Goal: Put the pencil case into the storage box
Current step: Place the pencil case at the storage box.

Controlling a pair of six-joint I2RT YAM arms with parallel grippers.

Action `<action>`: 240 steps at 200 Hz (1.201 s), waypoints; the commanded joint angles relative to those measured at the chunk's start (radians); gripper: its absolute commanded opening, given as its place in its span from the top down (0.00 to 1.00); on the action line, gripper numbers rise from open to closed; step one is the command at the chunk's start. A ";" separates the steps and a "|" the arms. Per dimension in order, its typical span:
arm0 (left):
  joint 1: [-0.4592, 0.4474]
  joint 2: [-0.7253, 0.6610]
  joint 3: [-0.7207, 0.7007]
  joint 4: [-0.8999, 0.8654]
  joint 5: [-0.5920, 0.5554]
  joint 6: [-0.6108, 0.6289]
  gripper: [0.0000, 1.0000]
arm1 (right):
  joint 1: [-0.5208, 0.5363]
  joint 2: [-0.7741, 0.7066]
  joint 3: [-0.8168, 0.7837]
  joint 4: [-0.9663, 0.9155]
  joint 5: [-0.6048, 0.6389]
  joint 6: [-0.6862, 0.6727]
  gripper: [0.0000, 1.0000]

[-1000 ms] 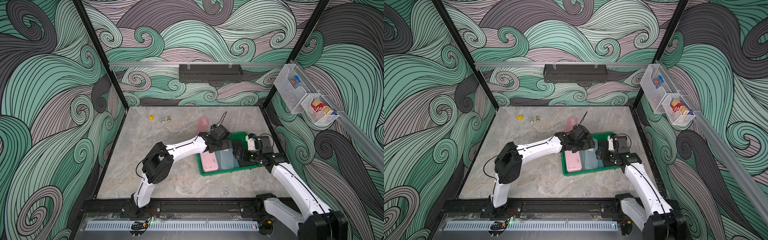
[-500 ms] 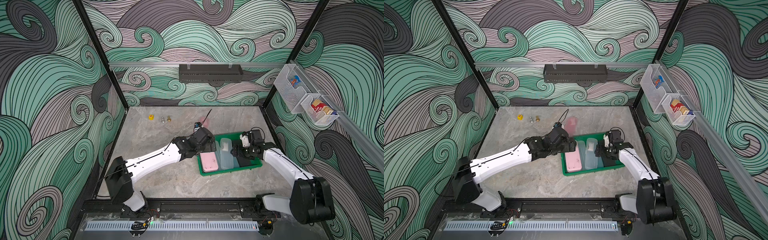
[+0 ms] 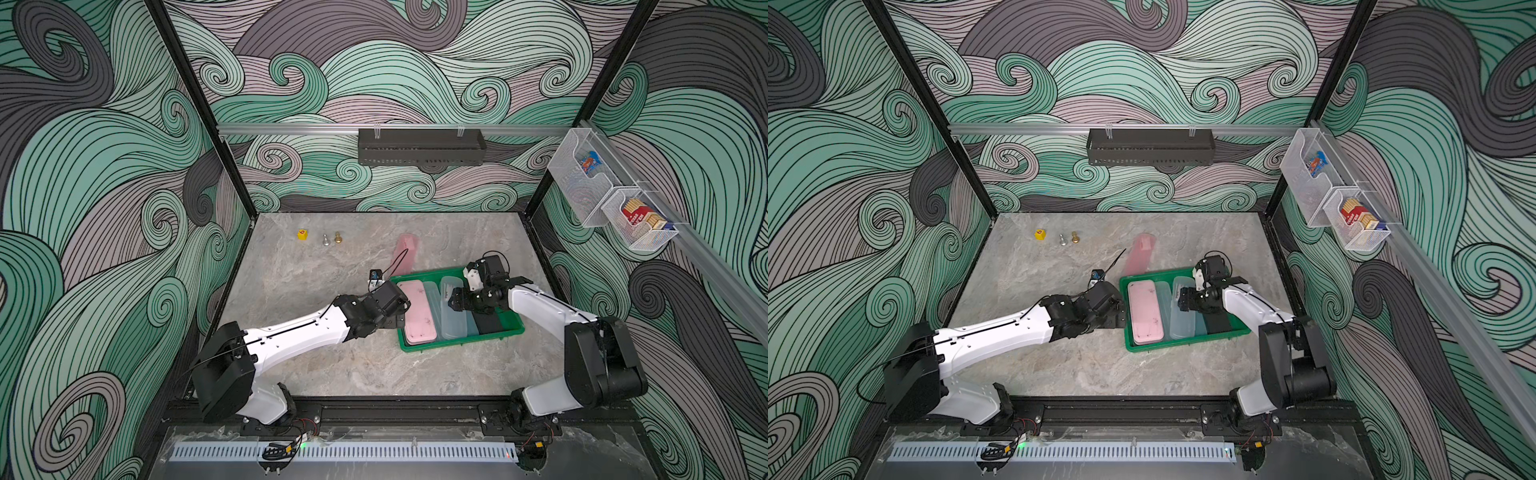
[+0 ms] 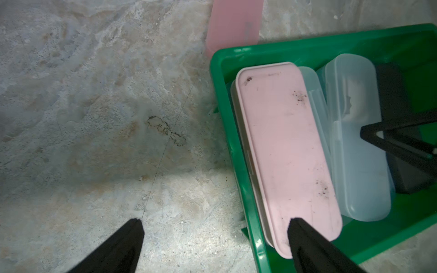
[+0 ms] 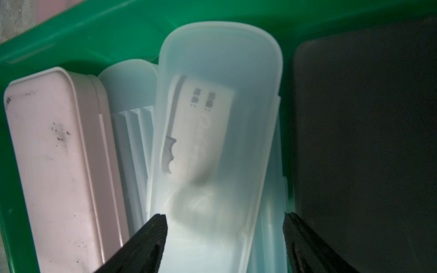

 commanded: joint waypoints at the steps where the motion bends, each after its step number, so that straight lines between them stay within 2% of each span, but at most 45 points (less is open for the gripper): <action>1: 0.007 0.043 0.006 0.006 0.020 -0.016 0.01 | 0.028 0.016 0.026 0.010 0.014 0.009 0.26; 44: 0.012 0.084 -0.008 0.023 0.060 -0.029 0.01 | 0.090 0.038 0.040 0.012 0.029 0.017 0.26; 79: 0.019 0.077 -0.029 0.037 0.065 -0.029 0.01 | 0.108 0.026 0.053 0.012 0.036 0.020 0.26; 175: 0.036 0.043 -0.087 0.061 0.075 -0.025 0.01 | 0.165 0.126 0.120 0.012 0.032 0.027 0.27; 194: 0.043 0.027 -0.098 0.060 0.077 -0.025 0.01 | 0.157 0.092 0.105 0.009 0.091 0.034 0.26; 218: 0.051 -0.006 -0.110 0.050 0.076 -0.017 0.01 | 0.110 0.009 0.085 -0.002 0.094 0.034 0.25; 240: 0.066 -0.035 -0.121 0.035 0.074 -0.001 0.01 | 0.050 -0.071 0.095 -0.057 0.125 0.007 0.19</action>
